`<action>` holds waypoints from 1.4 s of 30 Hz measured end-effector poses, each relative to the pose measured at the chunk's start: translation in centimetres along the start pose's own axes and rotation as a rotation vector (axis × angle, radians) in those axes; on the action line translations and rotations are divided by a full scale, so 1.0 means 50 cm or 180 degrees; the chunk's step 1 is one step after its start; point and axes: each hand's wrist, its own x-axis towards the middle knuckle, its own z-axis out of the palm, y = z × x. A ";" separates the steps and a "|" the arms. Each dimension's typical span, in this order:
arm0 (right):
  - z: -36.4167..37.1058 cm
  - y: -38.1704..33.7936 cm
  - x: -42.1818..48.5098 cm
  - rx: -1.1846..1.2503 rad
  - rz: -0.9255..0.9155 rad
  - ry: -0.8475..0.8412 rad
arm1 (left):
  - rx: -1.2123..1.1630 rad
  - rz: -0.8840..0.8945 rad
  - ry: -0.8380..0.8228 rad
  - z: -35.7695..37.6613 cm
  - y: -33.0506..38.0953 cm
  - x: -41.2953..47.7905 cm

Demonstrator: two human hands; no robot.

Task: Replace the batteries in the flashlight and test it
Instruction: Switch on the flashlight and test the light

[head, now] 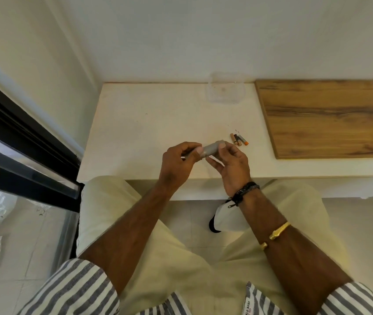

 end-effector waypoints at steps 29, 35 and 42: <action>-0.013 -0.039 -0.013 0.2847 0.0358 -0.0071 | -0.3711 -0.2128 -0.0352 -0.044 0.006 0.016; -0.013 -0.041 -0.011 0.2845 0.0342 -0.0048 | -0.3656 -0.2131 -0.0383 -0.044 0.004 0.014; -0.008 -0.042 -0.015 0.2894 0.0325 -0.0004 | -0.3645 -0.2107 -0.0389 -0.041 0.006 0.010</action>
